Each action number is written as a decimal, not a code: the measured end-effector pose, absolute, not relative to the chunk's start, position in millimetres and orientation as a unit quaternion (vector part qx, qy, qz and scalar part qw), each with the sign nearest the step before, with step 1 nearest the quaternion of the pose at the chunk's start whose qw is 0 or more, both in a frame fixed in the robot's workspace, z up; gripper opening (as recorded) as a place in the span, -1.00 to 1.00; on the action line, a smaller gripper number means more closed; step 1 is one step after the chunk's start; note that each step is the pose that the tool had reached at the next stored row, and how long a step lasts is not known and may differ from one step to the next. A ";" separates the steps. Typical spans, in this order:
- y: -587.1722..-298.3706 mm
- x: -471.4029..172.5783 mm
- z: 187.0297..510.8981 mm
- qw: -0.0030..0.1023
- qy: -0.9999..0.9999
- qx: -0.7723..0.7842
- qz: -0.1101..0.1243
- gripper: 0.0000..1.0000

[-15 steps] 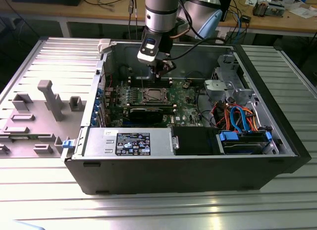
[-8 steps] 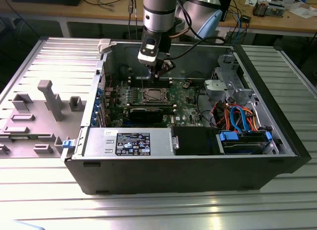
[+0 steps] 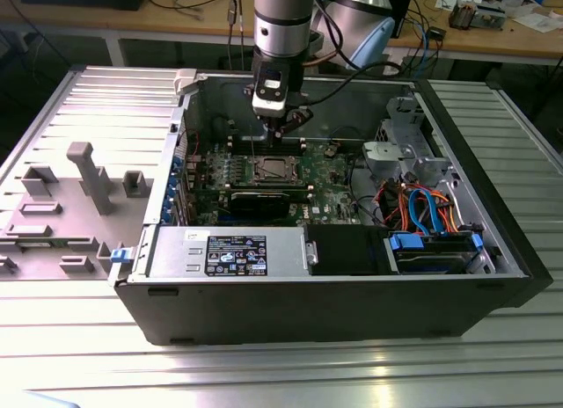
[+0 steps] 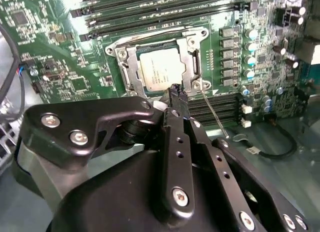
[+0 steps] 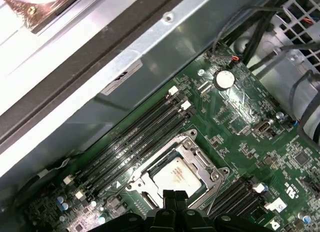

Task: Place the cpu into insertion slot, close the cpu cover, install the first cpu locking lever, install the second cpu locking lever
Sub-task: 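Install the first cpu locking lever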

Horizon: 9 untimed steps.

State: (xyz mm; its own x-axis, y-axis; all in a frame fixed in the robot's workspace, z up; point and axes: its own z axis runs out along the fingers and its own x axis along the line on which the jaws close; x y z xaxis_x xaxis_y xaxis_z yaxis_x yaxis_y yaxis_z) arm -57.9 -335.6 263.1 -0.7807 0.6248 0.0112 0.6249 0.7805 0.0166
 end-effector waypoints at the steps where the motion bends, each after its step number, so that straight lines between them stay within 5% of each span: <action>1: -335.6 -57.9 263.0 0.003 -0.950 -0.313 -0.010 -0.79; 9: -335.8 -58.1 263.0 0.003 -0.953 -0.304 -0.010 -0.79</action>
State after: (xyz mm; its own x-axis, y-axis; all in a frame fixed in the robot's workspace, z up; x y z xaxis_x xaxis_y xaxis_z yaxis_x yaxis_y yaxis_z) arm -58.1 -335.8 263.0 -0.8148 0.5796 0.0112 0.5797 0.8147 0.0168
